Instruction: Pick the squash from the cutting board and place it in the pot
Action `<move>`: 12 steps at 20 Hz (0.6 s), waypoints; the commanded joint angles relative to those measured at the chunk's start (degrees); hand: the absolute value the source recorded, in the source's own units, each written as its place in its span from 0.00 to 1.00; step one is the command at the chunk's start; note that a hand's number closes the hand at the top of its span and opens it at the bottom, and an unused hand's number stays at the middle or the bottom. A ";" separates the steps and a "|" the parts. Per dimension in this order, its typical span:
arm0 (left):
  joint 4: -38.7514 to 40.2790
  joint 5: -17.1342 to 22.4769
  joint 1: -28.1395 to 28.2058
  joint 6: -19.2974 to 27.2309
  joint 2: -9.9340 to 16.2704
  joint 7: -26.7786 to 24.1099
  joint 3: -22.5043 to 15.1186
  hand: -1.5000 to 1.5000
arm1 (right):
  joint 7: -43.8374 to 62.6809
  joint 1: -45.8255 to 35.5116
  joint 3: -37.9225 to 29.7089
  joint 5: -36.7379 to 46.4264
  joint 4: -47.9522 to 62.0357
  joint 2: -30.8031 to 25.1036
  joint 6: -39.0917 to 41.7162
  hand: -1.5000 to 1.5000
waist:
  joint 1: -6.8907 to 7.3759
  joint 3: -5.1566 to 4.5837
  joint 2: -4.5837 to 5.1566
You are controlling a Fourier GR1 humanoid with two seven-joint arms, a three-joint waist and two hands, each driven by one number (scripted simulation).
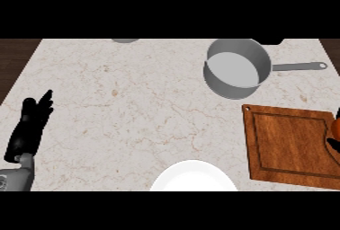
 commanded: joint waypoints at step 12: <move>0.90 -0.53 1.04 0.15 -0.82 -1.52 -0.19 0.50 | -46.79 -17.26 -21.33 -23.19 21.88 -13.84 -4.05 1.00 | 0.09 -0.23 -0.50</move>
